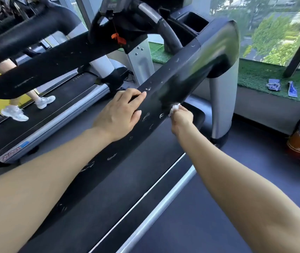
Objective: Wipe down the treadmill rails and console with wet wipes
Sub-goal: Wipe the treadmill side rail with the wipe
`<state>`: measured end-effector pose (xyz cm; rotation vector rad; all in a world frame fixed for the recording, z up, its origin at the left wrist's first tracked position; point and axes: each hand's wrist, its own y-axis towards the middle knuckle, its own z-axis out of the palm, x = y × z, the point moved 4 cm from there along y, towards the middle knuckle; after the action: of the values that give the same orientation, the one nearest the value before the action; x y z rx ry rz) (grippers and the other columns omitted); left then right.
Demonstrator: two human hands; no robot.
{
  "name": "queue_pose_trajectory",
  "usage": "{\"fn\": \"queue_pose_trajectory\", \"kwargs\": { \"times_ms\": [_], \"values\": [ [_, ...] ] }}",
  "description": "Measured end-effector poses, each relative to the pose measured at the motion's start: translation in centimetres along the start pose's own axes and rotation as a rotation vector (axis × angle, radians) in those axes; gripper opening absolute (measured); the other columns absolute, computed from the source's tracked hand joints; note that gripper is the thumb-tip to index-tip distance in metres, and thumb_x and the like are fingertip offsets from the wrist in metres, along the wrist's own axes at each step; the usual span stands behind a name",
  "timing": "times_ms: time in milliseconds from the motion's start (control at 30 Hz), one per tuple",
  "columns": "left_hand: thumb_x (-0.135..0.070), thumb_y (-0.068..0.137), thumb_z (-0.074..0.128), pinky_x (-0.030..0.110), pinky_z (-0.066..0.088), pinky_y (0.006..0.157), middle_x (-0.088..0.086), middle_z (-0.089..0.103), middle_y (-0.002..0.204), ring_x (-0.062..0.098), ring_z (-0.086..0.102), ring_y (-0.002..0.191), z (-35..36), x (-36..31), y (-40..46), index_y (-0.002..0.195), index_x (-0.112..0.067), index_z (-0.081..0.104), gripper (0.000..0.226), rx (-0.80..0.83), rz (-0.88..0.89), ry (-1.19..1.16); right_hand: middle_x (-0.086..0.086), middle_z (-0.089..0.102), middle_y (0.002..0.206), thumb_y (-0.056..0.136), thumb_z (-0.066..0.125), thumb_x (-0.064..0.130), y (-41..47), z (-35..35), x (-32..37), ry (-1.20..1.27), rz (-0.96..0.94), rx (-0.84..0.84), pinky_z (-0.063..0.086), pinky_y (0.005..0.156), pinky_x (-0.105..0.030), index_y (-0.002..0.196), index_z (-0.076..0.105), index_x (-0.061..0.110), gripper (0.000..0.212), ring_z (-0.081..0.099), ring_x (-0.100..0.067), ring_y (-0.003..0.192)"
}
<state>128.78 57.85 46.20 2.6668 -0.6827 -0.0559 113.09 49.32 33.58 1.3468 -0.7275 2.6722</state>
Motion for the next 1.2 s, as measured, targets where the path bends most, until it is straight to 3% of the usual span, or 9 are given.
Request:
{"fn": "queue_pose_trajectory", "kwargs": {
  "times_ms": [133, 200, 433, 567, 633, 767, 900, 1000, 1200],
  "values": [
    [-0.033, 0.091, 0.033, 0.04, 0.041, 0.101, 0.007, 0.048, 0.126, 0.023, 0.039, 0.114, 0.3, 0.0, 0.1, 0.139, -0.008, 0.046, 0.056, 0.013, -0.014, -0.012, 0.006, 0.046, 0.067, 0.09, 0.048, -0.007, 2.0, -0.3, 2.8, -0.041, -0.051, -0.017, 0.038, 0.057, -0.014, 0.103, 0.059, 0.012, 0.025, 0.041, -0.007, 0.055],
    [-0.033, 0.09, 0.033, 0.041, 0.043, 0.099, 0.005, 0.048, 0.126, 0.021, 0.038, 0.114, 0.1, -0.1, 0.1, 0.139, -0.01, 0.046, 0.055, 0.008, -0.022, -0.034, 0.008, 0.047, 0.073, 0.092, 0.053, -0.003, 0.1, -0.2, 3.0, -0.032, -0.16, -0.044, 0.039, 0.065, -0.014, 0.109, 0.064, -0.005, 0.02, 0.045, -0.005, 0.063],
    [-0.034, 0.089, 0.035, 0.042, 0.048, 0.092, 0.0, 0.047, 0.126, 0.019, 0.037, 0.111, -0.1, -0.2, 0.1, 0.14, -0.014, 0.046, 0.055, 0.003, -0.063, -0.039, 0.003, 0.061, 0.095, 0.087, 0.061, 0.0, -9.5, -0.4, -2.5, -0.191, -0.277, 0.072, 0.044, 0.076, -0.011, 0.094, 0.069, 0.027, 0.029, 0.06, -0.008, 0.084],
    [-0.034, 0.09, 0.036, 0.038, 0.048, 0.09, -0.002, 0.047, 0.126, 0.017, 0.038, 0.111, 0.0, -0.1, 0.0, 0.14, -0.016, 0.046, 0.054, 0.001, -0.068, -0.032, 0.003, 0.062, 0.073, 0.09, 0.064, 0.023, -3.8, -0.8, 0.6, -0.224, -0.289, -0.103, 0.044, 0.065, -0.017, 0.077, 0.058, 0.022, 0.014, 0.054, -0.003, 0.061],
    [-0.033, 0.09, 0.036, 0.037, 0.048, 0.089, -0.002, 0.047, 0.126, 0.017, 0.038, 0.11, 0.0, 0.0, 0.1, 0.14, -0.016, 0.046, 0.054, -0.001, -0.072, -0.038, 0.006, 0.058, 0.069, 0.091, 0.062, 0.02, -0.2, -1.2, 2.5, -0.256, -0.263, -0.137, 0.045, 0.066, -0.022, 0.072, 0.053, 0.023, 0.021, 0.052, -0.003, 0.058],
    [-0.026, 0.091, 0.044, 0.03, 0.043, 0.09, 0.0, 0.047, 0.126, 0.017, 0.038, 0.109, 0.1, 0.0, 0.1, 0.14, -0.015, 0.046, 0.05, -0.014, -0.056, -0.01, -0.001, 0.06, 0.096, 0.089, 0.053, 0.008, -0.9, -0.7, 1.5, -0.39, -0.313, -0.141, 0.043, 0.071, -0.019, 0.071, 0.05, 0.029, 0.028, 0.054, -0.011, 0.079],
    [-0.026, 0.091, 0.044, 0.031, 0.043, 0.091, -0.001, 0.046, 0.127, 0.018, 0.038, 0.11, 0.1, 0.0, 0.1, 0.14, -0.015, 0.045, 0.051, -0.017, -0.054, -0.017, 0.011, 0.051, 0.094, 0.081, 0.049, -0.009, -8.9, -0.6, -3.8, -0.479, -0.367, 0.151, 0.038, 0.069, -0.008, 0.072, 0.05, 0.033, 0.043, 0.053, 0.004, 0.081],
    [-0.028, 0.09, 0.04, 0.034, 0.042, 0.096, -0.003, 0.043, 0.126, 0.02, 0.039, 0.11, 0.2, 0.0, 0.1, 0.141, -0.015, 0.045, 0.052, -0.018, -0.046, -0.025, 0.008, 0.049, 0.091, 0.079, 0.049, -0.013, -9.0, -0.8, -3.7, -0.513, -0.443, 0.169, 0.037, 0.07, -0.007, 0.072, 0.049, 0.031, 0.045, 0.053, 0.0, 0.083],
    [-0.026, 0.091, 0.042, 0.032, 0.039, 0.098, -0.001, 0.045, 0.125, 0.022, 0.04, 0.109, 0.3, 0.0, 0.1, 0.14, -0.014, 0.046, 0.05, -0.023, -0.038, -0.023, -0.015, 0.064, 0.103, 0.09, 0.055, 0.007, 1.1, -1.6, 1.9, -0.512, -0.429, -0.166, 0.052, 0.085, -0.039, 0.078, 0.055, 0.029, 0.026, 0.061, -0.019, 0.082]
  ]
}}
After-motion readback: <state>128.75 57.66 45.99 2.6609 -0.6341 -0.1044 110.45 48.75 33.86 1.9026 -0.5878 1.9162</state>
